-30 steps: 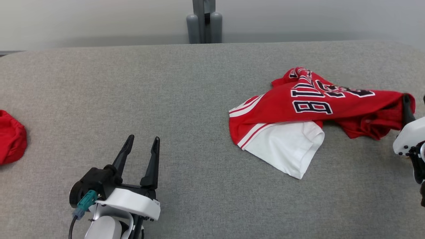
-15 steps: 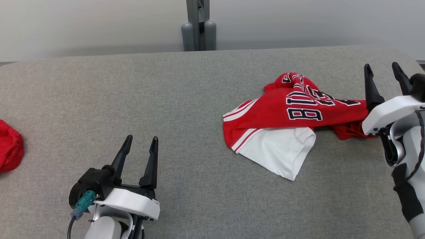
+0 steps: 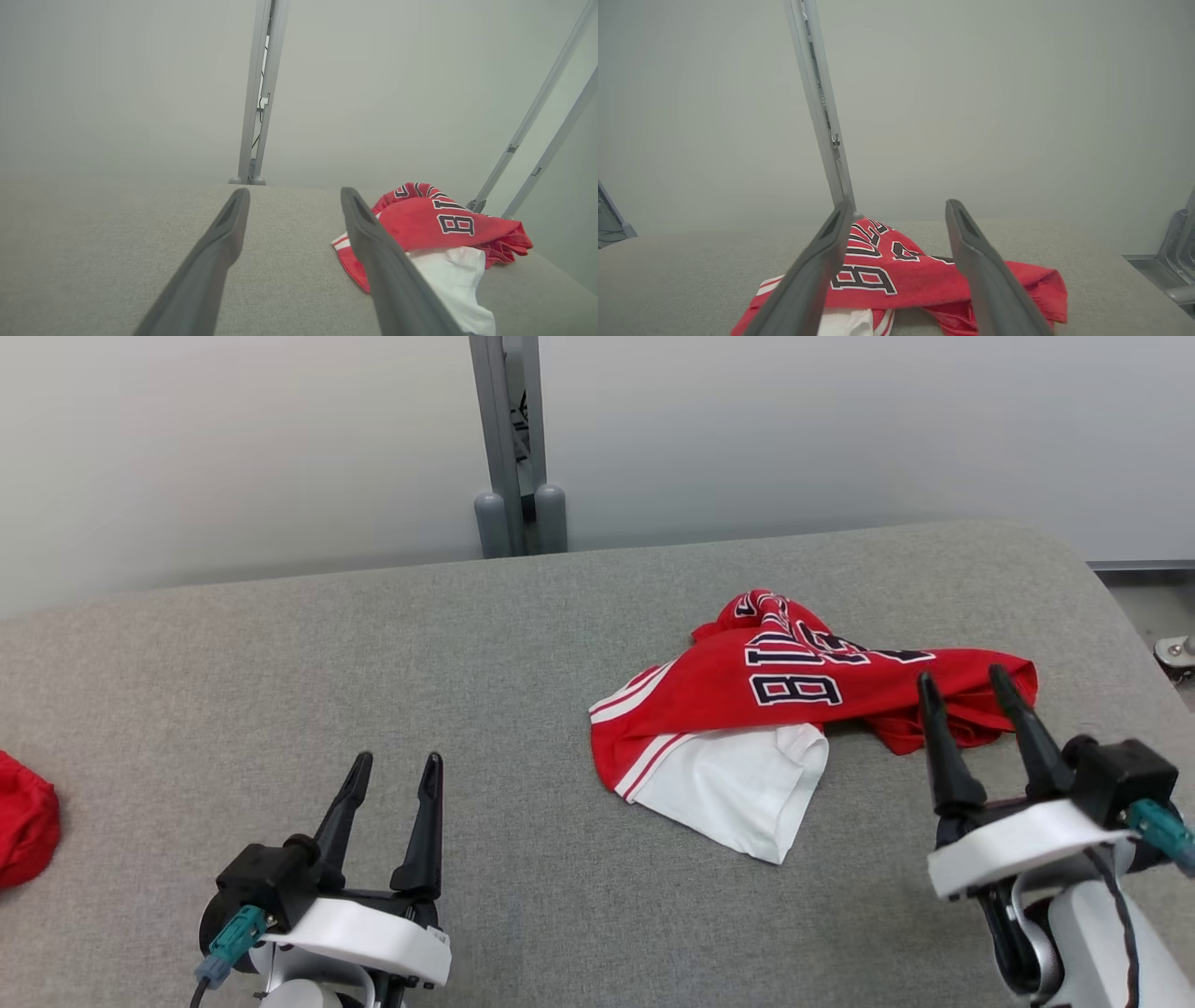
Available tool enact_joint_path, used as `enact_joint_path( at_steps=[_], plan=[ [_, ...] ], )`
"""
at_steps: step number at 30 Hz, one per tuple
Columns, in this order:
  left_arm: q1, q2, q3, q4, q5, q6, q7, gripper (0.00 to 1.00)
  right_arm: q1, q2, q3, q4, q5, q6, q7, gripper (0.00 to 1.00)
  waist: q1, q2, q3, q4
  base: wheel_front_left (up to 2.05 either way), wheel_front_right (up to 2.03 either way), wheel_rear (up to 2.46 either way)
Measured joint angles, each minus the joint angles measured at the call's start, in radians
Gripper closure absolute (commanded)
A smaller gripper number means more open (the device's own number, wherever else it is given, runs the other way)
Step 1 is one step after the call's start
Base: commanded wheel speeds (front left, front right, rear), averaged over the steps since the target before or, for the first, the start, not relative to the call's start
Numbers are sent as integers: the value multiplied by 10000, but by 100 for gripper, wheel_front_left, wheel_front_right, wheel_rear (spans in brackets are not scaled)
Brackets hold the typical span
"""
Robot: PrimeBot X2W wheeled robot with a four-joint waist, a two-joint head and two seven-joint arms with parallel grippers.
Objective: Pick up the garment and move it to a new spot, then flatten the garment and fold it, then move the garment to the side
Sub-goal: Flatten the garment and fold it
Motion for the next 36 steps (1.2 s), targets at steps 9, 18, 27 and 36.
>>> enact_joint_path(
  at_steps=[9,18,27,36],
  plan=[
    [153,0,-79,21,-119,82,0,0,962,161,163,-157,-832,2,0,0,0,0,-269,-204,0,0,0],
    [168,0,-280,215,-211,63,0,0,926,224,0,-362,-913,2,0,0,0,0,-111,-378,0,0,0],
    [-1531,0,-1812,1988,548,-360,0,0,655,391,157,-497,-1110,2,0,0,0,0,512,-732,0,0,0],
    [-4194,-8,-3584,4991,-107,-533,520,0,275,577,-6,-686,-1189,2,0,0,0,0,1538,-1206,0,0,0]
  ],
)
